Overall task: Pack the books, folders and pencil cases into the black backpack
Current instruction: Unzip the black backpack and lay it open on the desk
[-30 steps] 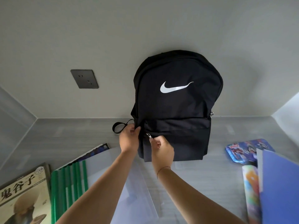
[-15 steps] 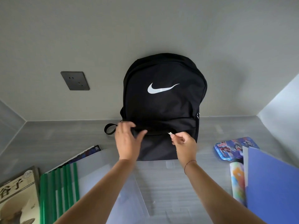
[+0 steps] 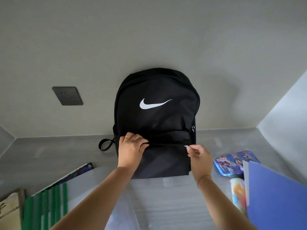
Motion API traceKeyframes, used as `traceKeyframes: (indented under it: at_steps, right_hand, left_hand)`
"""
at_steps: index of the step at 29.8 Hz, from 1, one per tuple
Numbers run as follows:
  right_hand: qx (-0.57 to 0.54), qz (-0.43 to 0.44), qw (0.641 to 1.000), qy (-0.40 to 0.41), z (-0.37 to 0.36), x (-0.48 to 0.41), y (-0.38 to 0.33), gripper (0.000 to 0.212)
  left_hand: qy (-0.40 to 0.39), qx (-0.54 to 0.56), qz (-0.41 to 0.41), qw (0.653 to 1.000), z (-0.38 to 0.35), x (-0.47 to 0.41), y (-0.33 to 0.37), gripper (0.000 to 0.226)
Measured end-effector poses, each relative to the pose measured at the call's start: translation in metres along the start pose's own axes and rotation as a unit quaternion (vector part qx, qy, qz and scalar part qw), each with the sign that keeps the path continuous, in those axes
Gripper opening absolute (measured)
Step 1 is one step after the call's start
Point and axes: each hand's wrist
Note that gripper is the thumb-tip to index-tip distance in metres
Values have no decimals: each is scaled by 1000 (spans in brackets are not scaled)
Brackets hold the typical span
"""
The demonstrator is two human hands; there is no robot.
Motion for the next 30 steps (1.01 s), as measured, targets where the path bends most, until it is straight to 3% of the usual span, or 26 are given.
traceKeyframes:
  at_steps: [5,10,14,20,25,30]
  right_hand:
    - [7,6,999,31,21,-13,11,5]
    - [-47,-10,998,-47,29,-24,5,7]
    - [-97,-23,994,-54,36,-47,-11,16]
    - [-115,-64,980,-148,22,-80,-30,29]
    - [-197,-125,947,-219,22,-89,-34,29]
    - [-259,-193,917,-236,42,-93,-32,18]
  left_hand:
    - [-22,12,36,999,4,-3,10,9]
    - [-41,31,81,995,9,-2,20,13]
    - [-76,50,48,995,5,-4,36,21]
    - [-87,97,21,991,-9,-19,74,18]
    - [-107,108,0,988,-17,-36,95,26]
    - [-114,112,-30,987,-25,-61,122,35]
Point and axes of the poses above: each hand's wrist, its own x-axis away from the middle knuckle, its own z-axis out of the back of the hand, y = z × x, and after that the axes turned 12 degrees about x, right-handed
